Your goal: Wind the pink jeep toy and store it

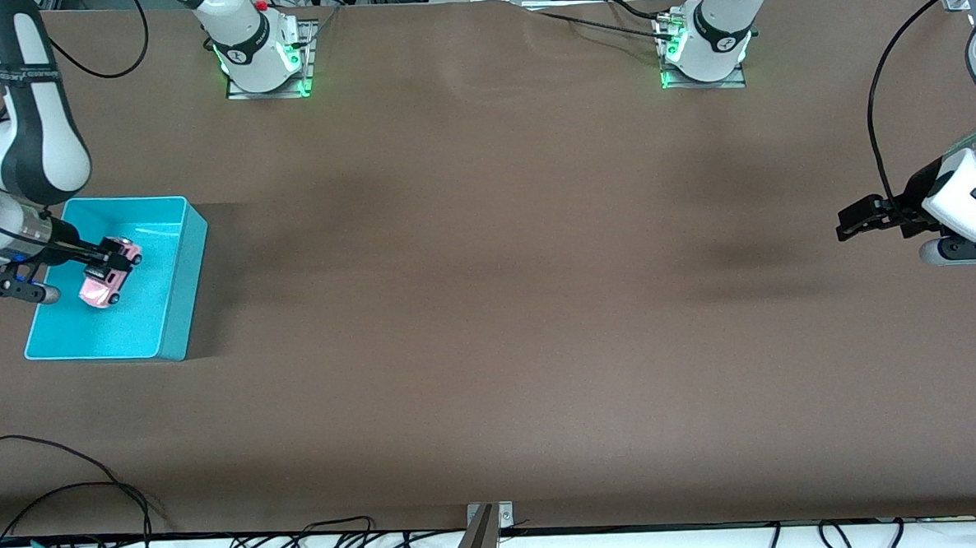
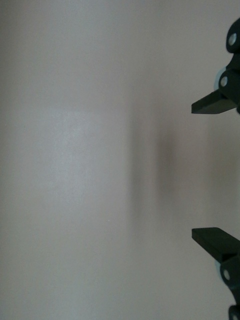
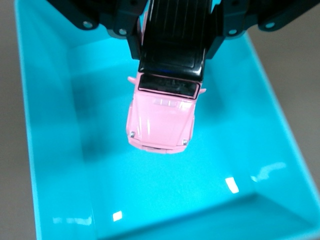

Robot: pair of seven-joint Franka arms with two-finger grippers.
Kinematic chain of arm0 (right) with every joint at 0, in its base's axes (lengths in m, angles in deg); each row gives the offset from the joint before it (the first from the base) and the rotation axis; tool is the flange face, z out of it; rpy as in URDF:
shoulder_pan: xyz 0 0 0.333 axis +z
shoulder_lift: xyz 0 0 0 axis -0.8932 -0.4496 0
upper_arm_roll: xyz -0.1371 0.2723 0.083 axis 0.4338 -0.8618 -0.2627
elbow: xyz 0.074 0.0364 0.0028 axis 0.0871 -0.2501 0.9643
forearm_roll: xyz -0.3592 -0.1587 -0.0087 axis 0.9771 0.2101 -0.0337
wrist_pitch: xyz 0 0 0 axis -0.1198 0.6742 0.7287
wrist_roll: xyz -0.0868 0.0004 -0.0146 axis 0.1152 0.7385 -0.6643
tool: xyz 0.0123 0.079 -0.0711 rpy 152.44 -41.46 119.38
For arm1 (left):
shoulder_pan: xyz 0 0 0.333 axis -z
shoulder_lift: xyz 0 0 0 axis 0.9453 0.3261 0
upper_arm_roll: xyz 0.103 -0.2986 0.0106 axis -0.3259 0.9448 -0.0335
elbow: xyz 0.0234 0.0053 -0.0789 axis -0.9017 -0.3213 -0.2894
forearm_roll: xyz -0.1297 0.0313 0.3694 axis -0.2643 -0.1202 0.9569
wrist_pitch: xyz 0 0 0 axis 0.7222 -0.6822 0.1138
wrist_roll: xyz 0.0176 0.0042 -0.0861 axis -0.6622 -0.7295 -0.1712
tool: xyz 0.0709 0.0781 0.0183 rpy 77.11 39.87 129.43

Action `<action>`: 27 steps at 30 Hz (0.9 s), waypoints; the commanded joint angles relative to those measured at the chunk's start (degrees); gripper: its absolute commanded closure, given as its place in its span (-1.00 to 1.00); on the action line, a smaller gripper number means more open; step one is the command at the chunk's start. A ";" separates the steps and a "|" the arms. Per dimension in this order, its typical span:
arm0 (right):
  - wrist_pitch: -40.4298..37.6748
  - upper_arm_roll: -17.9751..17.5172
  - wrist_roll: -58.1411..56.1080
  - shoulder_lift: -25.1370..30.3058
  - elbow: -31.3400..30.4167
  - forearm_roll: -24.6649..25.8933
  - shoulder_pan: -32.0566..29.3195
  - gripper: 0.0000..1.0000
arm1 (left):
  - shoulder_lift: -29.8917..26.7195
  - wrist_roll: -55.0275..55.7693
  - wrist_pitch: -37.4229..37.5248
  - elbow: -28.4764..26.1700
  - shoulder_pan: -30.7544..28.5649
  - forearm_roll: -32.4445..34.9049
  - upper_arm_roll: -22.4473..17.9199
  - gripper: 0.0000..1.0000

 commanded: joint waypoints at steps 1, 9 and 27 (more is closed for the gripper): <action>1.04 0.06 -1.55 -1.24 -1.66 0.93 0.29 1.00 | -0.75 -1.04 -0.24 -0.73 -0.46 0.83 0.39 -1.00; 6.22 0.32 -7.79 -5.81 -2.98 0.85 -3.40 1.00 | -0.75 -1.04 -0.24 -0.73 -0.46 0.83 0.39 -1.00; 10.00 0.32 -8.15 -9.24 -4.39 0.32 -4.98 0.85 | -0.75 -1.04 -0.24 -0.73 -0.46 0.83 0.39 -1.00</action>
